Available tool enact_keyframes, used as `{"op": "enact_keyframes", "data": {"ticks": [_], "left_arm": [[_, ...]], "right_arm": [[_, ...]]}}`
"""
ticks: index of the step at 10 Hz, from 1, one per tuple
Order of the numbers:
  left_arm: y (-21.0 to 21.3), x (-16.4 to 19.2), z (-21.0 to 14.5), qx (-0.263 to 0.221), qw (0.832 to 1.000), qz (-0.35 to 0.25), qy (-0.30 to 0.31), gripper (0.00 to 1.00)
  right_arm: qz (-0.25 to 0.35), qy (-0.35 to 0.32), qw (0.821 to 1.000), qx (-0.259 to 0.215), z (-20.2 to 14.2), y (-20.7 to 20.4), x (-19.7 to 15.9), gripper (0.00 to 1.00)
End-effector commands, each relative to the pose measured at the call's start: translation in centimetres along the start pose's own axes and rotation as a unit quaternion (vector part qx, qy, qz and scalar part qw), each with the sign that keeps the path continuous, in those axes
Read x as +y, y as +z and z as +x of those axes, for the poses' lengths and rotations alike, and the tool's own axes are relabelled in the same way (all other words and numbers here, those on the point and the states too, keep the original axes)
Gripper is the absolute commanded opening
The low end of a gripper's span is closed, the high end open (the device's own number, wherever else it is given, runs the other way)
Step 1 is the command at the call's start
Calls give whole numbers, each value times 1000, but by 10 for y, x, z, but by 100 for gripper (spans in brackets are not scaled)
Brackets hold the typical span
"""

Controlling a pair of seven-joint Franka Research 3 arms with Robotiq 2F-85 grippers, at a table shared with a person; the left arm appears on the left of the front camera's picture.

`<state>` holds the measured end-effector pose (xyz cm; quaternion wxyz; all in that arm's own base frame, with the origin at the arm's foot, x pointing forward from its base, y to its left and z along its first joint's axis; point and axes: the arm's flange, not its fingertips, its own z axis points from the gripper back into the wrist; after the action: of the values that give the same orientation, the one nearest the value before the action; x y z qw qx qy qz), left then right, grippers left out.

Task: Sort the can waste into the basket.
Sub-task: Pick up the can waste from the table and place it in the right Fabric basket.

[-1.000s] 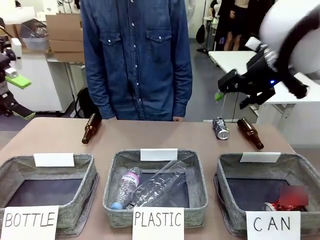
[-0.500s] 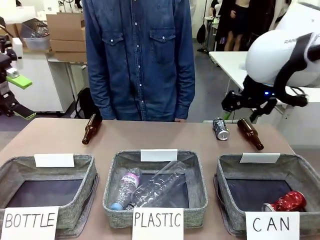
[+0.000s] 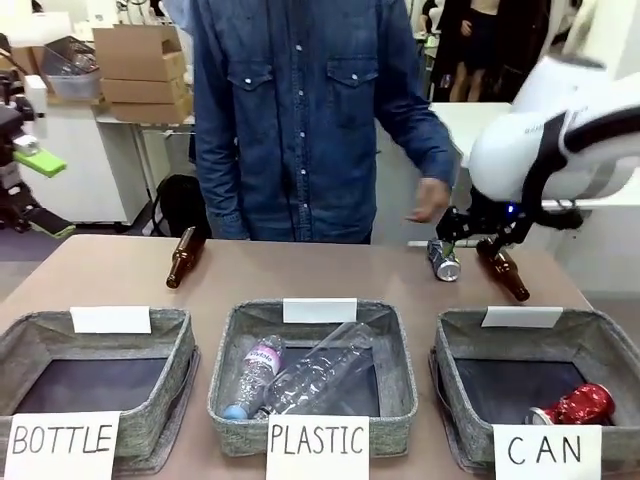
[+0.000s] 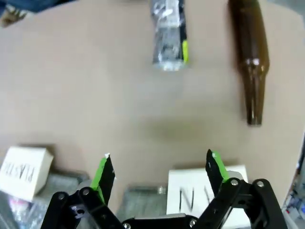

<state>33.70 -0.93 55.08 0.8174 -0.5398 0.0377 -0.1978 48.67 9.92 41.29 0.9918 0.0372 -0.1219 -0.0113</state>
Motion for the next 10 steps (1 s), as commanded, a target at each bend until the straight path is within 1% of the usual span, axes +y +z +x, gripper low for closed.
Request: {"op": "enact_keyframes", "data": {"ticks": [1, 2, 3, 4, 5, 6, 7, 8, 9, 10], "left_arm": [[2, 0, -4, 8, 1000, 4, -11, 100], [2, 0, -4, 8, 1000, 4, -11, 100], [2, 0, -4, 8, 1000, 4, -11, 100], [2, 0, -4, 8, 1000, 4, -11, 100], [2, 0, -4, 8, 1000, 4, -11, 100], [2, 0, -4, 8, 1000, 4, -11, 100], [2, 0, -4, 8, 1000, 4, -11, 100], [2, 0, -4, 8, 1000, 4, -11, 100], [2, 0, -4, 8, 1000, 4, -11, 100], [2, 0, -4, 8, 1000, 4, -11, 100]], "right_arm": [[-27, -31, 999, -14, 37, -31, 3, 100], [-5, -34, 999, 8, 31, -30, 2, 100], [39, -23, 999, -13, -1, 14, -6, 100], [33, -31, 998, -48, -45, 67, -21, 100], [12, -50, 996, -68, -76, 102, -32, 100], [20, -43, 996, -70, -100, 125, -38, 100], [41, -25, 997, -68, -124, 148, -48, 100], [67, -30, 995, -70, -138, 165, -62, 100], [80, -44, 993, -70, -143, 172, -73, 100], [88, -65, 992, -63, -136, 166, -78, 100]]}}
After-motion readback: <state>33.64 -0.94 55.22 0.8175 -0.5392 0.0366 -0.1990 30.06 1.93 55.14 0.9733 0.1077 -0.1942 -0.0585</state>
